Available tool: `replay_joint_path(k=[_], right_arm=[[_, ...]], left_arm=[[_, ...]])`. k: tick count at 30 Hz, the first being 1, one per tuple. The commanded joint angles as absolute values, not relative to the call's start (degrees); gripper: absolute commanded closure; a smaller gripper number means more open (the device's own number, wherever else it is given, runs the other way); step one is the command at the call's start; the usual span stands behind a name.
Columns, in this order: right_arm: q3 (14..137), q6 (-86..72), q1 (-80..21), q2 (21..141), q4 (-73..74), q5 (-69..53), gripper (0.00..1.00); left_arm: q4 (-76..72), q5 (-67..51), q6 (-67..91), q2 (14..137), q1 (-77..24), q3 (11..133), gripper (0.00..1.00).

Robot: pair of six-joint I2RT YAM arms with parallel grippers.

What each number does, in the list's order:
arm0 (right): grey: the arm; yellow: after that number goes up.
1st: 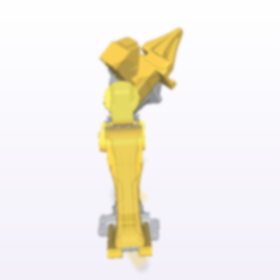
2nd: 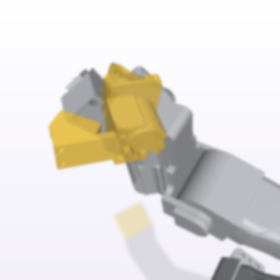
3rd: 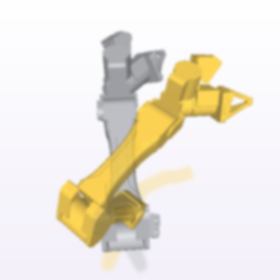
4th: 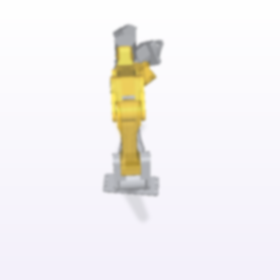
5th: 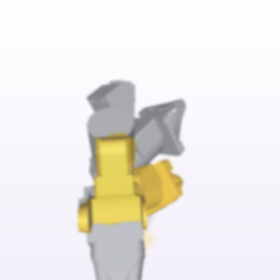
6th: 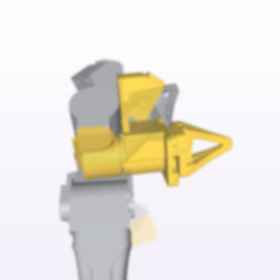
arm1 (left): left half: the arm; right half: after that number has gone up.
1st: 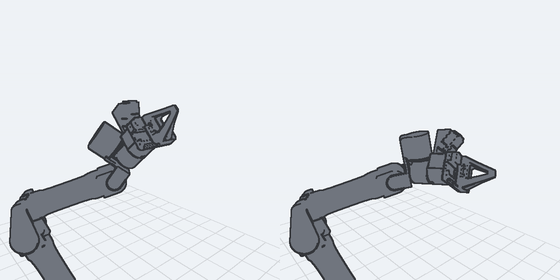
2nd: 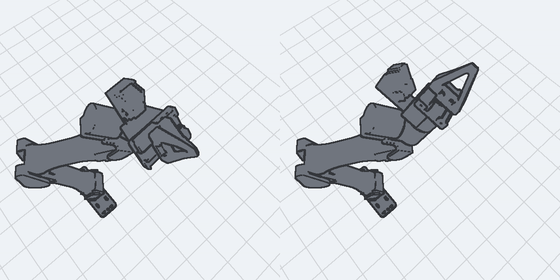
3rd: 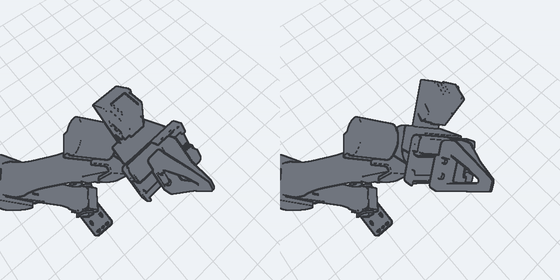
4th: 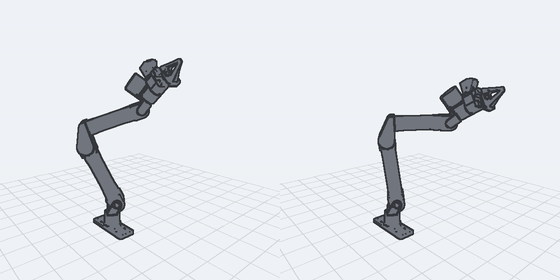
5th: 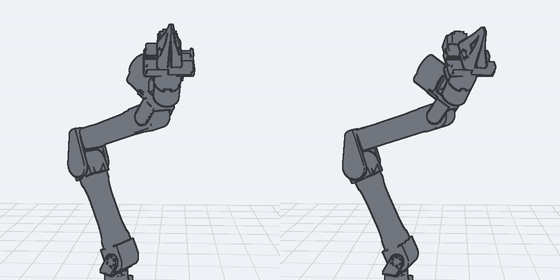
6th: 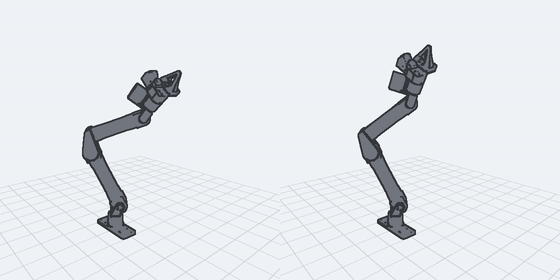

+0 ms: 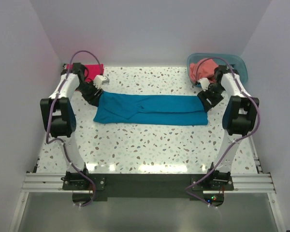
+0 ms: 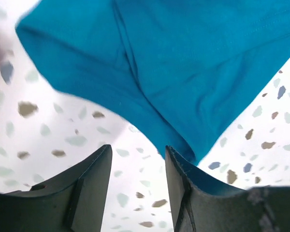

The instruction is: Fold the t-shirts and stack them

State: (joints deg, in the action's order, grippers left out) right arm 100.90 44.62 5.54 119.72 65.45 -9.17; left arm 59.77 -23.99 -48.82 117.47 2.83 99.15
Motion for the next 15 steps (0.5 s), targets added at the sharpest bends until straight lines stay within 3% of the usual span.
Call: replay_joint_path(k=[1,15], right_arm=[[97.84,32.8,8.16,115.75,69.79,-15.55,0.36],[90.01,23.65,9.75,118.56,64.69,-19.95,0.4]], left_arm=[[56.17,-29.09,-41.84,110.75,4.13,91.79,0.46],[53.88,-31.64,-37.0,113.99,4.22,88.33,0.47]])
